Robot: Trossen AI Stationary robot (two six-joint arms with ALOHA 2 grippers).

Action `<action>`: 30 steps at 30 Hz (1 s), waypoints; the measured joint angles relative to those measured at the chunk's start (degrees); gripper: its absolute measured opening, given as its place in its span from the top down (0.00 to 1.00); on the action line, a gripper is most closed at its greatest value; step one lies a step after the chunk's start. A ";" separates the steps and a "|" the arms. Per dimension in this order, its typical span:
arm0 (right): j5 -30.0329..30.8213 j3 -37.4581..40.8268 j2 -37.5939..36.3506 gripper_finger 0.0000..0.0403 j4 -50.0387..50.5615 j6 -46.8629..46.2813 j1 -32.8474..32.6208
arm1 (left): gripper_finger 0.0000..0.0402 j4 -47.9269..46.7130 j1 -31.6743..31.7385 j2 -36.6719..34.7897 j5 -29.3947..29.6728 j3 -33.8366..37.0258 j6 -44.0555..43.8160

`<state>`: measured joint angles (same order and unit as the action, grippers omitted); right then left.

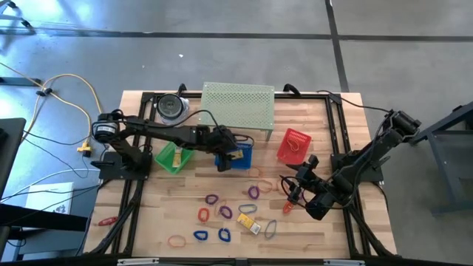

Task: Pick & Place Office Desk Supplies
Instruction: Put the purple spring keychain into the green bin

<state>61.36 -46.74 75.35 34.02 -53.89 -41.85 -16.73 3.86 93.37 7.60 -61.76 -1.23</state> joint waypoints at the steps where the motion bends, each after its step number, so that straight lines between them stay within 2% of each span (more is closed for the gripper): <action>1: 0.00 0.00 0.00 0.49 0.00 0.00 0.02 | 0.43 -0.04 0.00 -0.13 0.00 0.02 0.19; 8: -0.03 0.00 0.00 0.49 0.01 -0.03 0.00 | 0.43 -0.79 -1.58 -4.04 0.00 -0.28 -2.50; 16: -0.03 0.00 0.42 0.49 -0.20 -0.44 0.00 | 0.43 -9.05 -7.35 -8.42 -0.06 -0.39 -6.27; 24: -0.52 0.00 3.07 0.49 -0.46 -1.20 0.76 | 0.43 -22.45 -13.73 -8.10 -0.42 -0.26 -16.99; 30: -3.61 0.00 4.62 0.49 -1.74 -3.03 2.12 | 0.43 -27.94 -20.39 -8.10 -0.38 -0.27 -25.96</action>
<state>57.76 -46.74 79.97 32.28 -56.92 -39.73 -44.67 -16.53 85.27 7.22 -62.03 -27.19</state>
